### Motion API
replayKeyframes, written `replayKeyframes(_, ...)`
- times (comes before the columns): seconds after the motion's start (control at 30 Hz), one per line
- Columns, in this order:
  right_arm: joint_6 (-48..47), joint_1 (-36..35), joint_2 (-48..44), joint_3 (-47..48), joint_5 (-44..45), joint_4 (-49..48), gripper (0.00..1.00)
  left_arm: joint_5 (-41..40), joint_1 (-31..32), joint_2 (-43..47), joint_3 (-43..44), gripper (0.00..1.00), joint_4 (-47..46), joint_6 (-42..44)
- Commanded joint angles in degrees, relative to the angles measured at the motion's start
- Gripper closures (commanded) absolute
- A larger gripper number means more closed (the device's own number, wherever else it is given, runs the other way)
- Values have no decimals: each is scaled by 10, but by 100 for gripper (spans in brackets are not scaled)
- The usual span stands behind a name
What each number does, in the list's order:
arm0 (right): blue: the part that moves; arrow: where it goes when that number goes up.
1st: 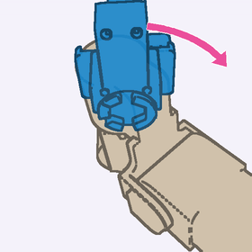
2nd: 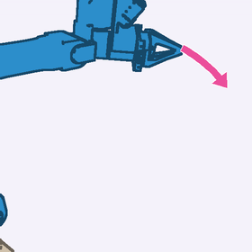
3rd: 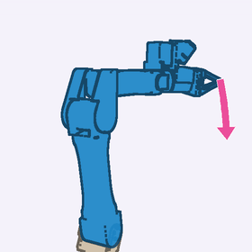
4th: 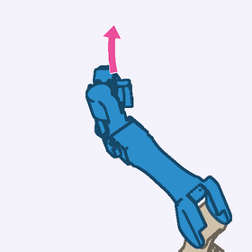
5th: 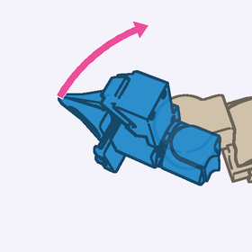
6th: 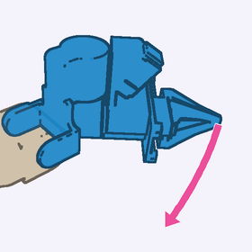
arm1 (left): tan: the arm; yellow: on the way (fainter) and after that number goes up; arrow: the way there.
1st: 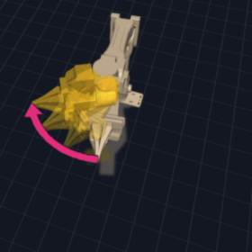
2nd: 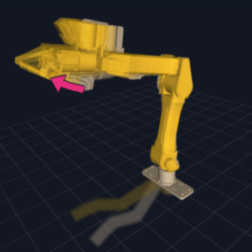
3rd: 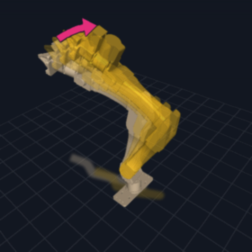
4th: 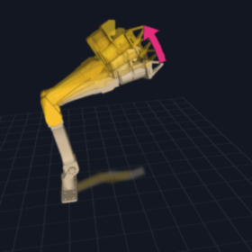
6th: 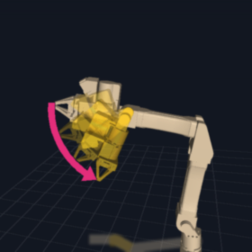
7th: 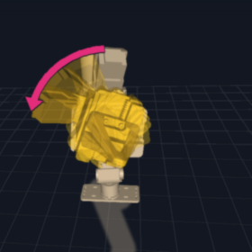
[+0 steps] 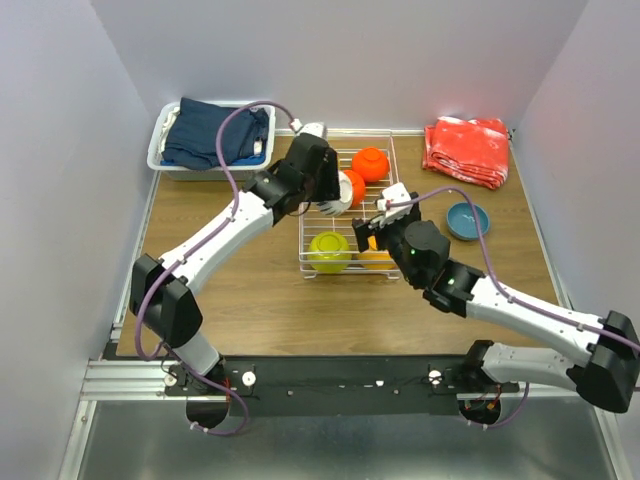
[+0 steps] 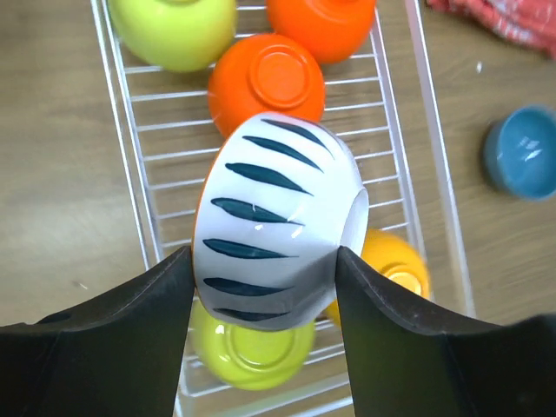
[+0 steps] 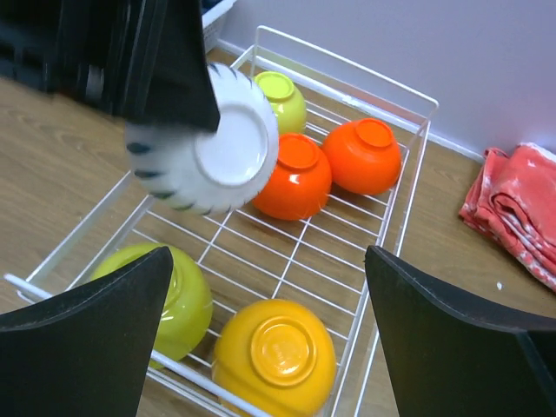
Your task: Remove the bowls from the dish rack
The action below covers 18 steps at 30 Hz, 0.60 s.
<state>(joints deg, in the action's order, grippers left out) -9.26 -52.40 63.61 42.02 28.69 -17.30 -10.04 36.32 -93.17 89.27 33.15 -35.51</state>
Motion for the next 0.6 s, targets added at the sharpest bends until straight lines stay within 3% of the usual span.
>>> replayKeyframes(0.0,138,0,-17,92,68,266,0,-94,62,65,-61,100,-153,274)
replayKeyframes(0.17,204,19,-15,167,66,416,0,-106,103,125,-173,100,-301,422)
replayKeyframes(0.37,263,72,-56,194,44,492,0,-99,132,173,-263,100,-424,516)
replayKeyframes(0.57,282,194,-32,233,-98,541,0,-101,200,210,-357,100,-543,645)
